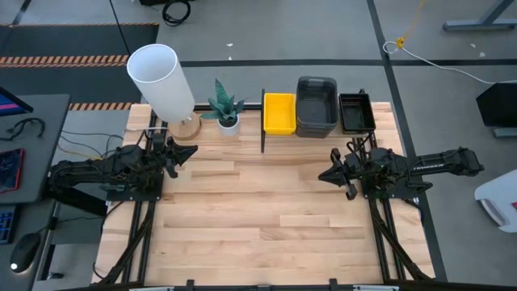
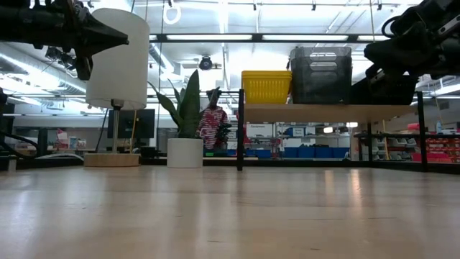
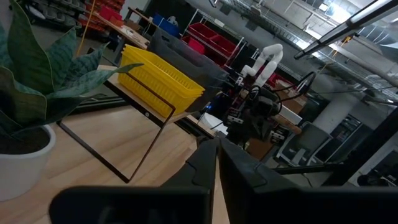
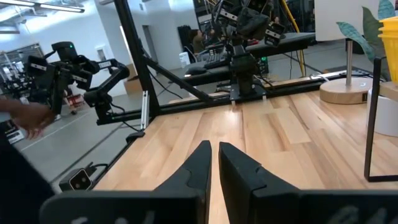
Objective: Stack baskets on shelf by color
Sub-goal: Return to Home Position
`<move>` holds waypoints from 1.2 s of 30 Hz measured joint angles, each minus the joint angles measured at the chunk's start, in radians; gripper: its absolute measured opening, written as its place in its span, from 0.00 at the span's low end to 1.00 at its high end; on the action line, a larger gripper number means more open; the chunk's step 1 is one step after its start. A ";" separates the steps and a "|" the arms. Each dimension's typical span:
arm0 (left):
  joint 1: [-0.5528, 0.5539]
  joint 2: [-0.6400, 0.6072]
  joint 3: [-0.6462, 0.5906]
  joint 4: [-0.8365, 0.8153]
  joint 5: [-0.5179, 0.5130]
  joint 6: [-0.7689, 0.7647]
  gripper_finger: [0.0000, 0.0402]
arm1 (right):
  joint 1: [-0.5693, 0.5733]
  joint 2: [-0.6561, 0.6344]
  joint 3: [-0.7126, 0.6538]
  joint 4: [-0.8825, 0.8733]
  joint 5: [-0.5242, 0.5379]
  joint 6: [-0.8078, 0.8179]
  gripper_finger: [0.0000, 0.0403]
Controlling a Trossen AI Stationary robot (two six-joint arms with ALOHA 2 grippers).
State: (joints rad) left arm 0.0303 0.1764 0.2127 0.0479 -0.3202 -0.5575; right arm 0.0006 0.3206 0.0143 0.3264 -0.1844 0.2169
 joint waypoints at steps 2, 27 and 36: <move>0.000 0.000 0.000 0.000 0.000 0.001 0.06 | 0.000 0.000 0.000 0.000 0.000 0.000 0.09; 0.000 0.000 0.000 0.000 0.000 0.001 0.08 | 0.000 0.000 0.000 0.000 0.000 0.000 0.09; 0.000 0.000 0.000 0.000 0.000 0.001 0.08 | 0.000 0.000 0.000 0.000 0.000 0.000 0.09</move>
State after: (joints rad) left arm 0.0306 0.1764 0.2127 0.0479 -0.3200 -0.5566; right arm 0.0006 0.3206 0.0147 0.3264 -0.1848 0.2173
